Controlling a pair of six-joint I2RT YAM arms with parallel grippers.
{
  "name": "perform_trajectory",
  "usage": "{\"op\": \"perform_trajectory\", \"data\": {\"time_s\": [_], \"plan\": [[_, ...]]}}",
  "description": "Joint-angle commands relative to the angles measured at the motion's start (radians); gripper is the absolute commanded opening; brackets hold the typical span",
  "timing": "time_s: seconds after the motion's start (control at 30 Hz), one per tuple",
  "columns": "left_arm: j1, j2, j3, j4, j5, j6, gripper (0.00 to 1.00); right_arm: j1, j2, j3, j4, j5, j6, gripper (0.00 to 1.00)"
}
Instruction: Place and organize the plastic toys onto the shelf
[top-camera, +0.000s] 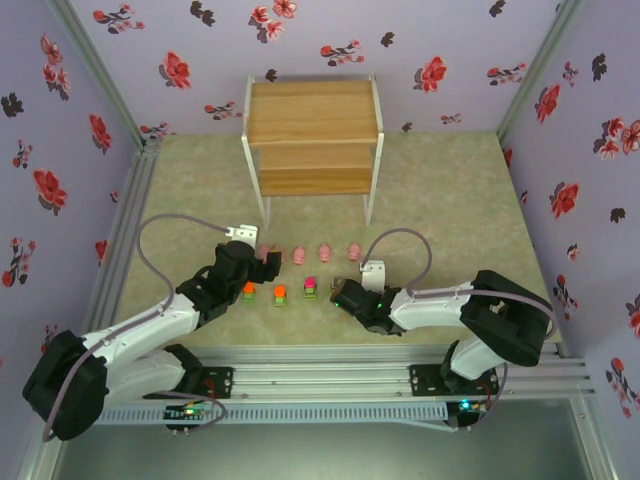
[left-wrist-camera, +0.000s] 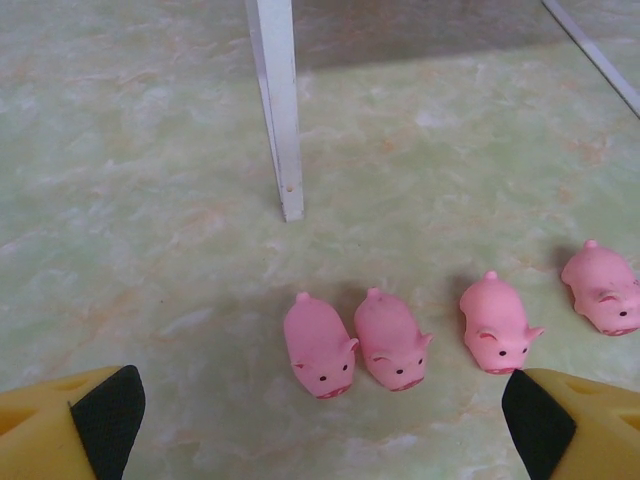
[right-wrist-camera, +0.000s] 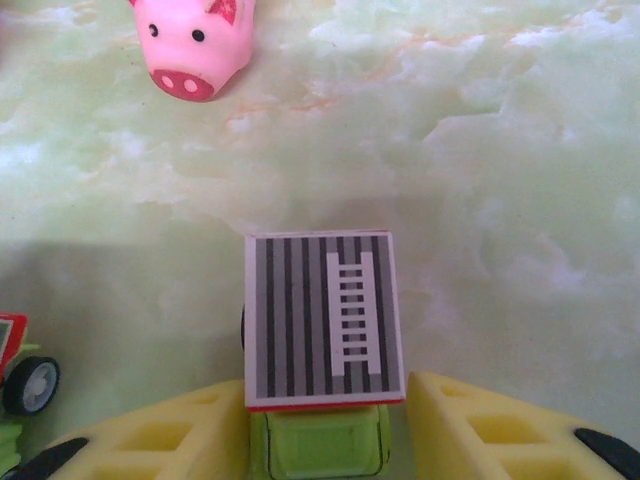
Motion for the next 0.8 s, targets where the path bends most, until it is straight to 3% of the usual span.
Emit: {"op": "perform_trajectory", "data": {"time_s": [0.0,0.57,0.77], "plan": [[0.006,0.007,0.028,0.015,0.011,0.007,0.96,-0.016,0.043,-0.002,-0.006,0.04,0.019,0.24],[0.006,0.01,0.036,0.007,0.011,0.005,0.96,-0.043,0.041,0.022,0.039,0.025,0.011,0.23],[0.007,0.012,0.036,0.005,0.013,0.005,0.96,-0.049,0.066,0.049,0.009,0.042,0.021,0.18]]}}
